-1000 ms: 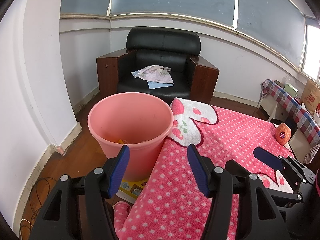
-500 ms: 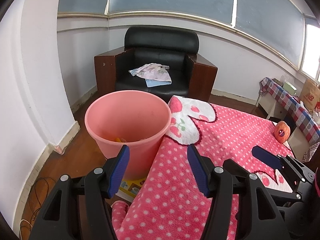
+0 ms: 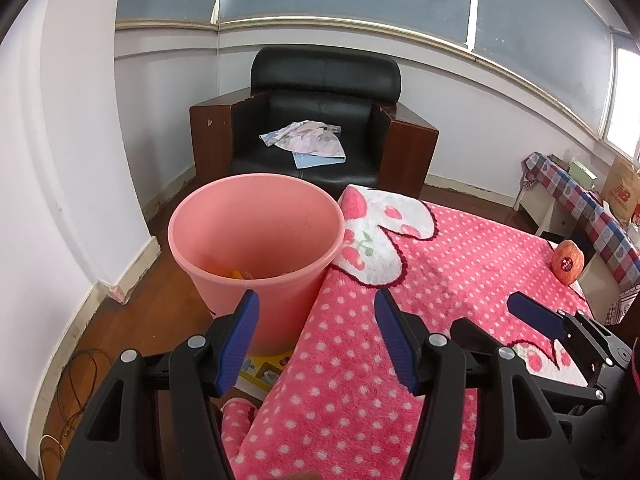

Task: Collect trash

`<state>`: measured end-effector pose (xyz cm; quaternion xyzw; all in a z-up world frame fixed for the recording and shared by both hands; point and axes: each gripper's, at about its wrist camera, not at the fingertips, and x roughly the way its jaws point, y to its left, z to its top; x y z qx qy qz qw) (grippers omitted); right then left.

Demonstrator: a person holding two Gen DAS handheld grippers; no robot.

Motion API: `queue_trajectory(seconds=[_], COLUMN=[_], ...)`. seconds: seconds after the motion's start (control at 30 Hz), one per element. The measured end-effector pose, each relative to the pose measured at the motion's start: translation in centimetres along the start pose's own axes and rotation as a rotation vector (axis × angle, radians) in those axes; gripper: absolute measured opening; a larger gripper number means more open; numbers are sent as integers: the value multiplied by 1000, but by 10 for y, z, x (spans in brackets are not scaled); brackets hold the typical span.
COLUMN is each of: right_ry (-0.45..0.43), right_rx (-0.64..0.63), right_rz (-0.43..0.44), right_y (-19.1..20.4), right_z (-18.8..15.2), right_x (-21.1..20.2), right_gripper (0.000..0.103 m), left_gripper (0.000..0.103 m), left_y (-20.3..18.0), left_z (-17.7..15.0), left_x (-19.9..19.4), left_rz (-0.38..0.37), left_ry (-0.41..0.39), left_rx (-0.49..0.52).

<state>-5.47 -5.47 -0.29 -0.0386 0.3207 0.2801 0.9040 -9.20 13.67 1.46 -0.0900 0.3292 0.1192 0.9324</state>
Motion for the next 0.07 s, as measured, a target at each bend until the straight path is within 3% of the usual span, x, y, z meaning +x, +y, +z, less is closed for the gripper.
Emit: queue_trajectory(seconds=[0.07], right_ry=[1], right_rx=[1], right_rz=[1], right_y=[-1], right_z=[0], right_x=[0], right_gripper=[69], left_gripper=[59], left_y=[1], left_z=[1], left_x=[1], left_rz=[0], left_ry=[2], left_rx=[0])
